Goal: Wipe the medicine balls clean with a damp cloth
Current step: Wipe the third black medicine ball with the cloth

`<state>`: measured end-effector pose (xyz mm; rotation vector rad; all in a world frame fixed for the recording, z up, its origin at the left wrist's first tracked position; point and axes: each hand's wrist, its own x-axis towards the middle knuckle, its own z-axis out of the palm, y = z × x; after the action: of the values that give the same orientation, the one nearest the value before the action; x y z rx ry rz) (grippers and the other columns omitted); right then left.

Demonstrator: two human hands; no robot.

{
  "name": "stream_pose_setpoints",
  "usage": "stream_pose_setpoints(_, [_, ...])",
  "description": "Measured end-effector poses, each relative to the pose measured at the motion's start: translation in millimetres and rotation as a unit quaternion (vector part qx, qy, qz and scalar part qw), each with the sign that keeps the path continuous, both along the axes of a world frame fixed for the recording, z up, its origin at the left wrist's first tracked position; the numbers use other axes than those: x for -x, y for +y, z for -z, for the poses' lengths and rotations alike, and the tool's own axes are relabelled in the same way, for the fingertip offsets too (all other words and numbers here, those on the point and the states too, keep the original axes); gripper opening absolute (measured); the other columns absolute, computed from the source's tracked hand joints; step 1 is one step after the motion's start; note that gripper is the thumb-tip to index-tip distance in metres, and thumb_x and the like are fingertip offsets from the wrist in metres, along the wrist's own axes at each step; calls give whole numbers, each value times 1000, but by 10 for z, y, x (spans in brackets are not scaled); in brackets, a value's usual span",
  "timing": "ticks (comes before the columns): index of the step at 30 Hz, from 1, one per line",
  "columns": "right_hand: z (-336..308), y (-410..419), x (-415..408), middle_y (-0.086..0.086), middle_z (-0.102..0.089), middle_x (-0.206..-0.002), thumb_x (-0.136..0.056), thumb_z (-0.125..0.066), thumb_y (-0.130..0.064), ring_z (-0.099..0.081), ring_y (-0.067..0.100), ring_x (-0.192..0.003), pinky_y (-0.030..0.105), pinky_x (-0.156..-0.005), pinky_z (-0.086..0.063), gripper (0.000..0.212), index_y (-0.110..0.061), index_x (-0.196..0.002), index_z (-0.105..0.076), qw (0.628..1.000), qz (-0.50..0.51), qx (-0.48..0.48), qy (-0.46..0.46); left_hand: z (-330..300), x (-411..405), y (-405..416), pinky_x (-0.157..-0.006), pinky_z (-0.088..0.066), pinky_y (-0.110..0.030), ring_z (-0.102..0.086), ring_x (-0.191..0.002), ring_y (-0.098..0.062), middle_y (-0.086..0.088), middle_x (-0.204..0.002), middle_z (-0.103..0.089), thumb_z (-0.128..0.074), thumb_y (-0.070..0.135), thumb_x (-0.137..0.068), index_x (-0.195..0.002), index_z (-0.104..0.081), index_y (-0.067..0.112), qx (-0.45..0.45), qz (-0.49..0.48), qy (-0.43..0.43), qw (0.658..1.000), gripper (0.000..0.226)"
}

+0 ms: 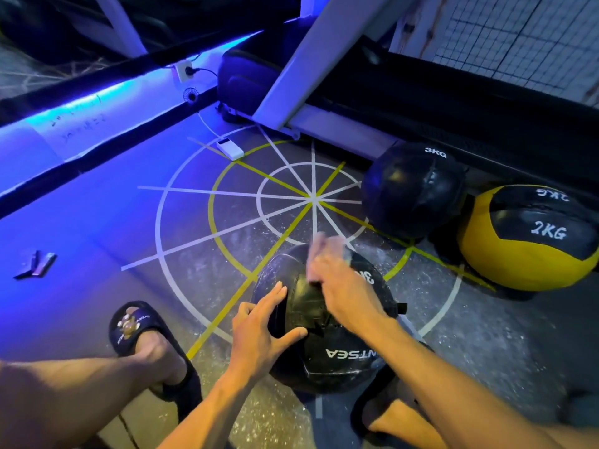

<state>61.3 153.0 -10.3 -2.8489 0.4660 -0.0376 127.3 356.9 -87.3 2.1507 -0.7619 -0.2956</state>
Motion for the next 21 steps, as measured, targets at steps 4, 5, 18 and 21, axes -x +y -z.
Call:
stream_pose_setpoints(4, [-74, -89, 449, -6, -67, -129, -102, -45, -18, -66, 21, -108, 38, -89, -57, 34, -36, -123, -65, 988, -22, -143, -58, -19, -116, 121, -99, -42, -34, -44, -103, -8, 37, -150, -40, -58, 93, -67, -148, -47, 45, -34, 8, 5, 999, 95])
stream_pose_setpoints(5, [-138, -163, 524, -8, -71, -118, -104, -45, -22, -70, 22, -97, 39, -83, -59, 32, -43, -116, -67, 978, 62, -177, -94, -39, -155, 148, -102, -42, -36, -45, -105, -9, 35, -151, -40, -60, 91, -68, -149, -46, 44, -45, 14, 10, 999, 94])
stream_pose_setpoints(18, [-169, -328, 1281, -2, -73, -105, -97, -67, -12, -69, 12, -88, 30, -76, -56, 34, -24, -129, -65, 596, 510, -497, -370, -282, 17, 2, -113, -43, -39, -44, -139, -15, 20, -161, -34, -50, 69, -88, -155, -43, 32, -75, 118, -123, 983, 77])
stream_pose_setpoints(21, [-174, 39, 1083, -3, -73, -97, -99, -64, -32, -69, 11, -82, 32, -75, -59, 15, -33, -114, -67, 700, 487, -418, -313, -228, 7, 15, -111, -43, -37, -46, -136, -14, 21, -158, -39, -55, 69, -86, -153, -47, 35, -57, 106, -115, 986, 75])
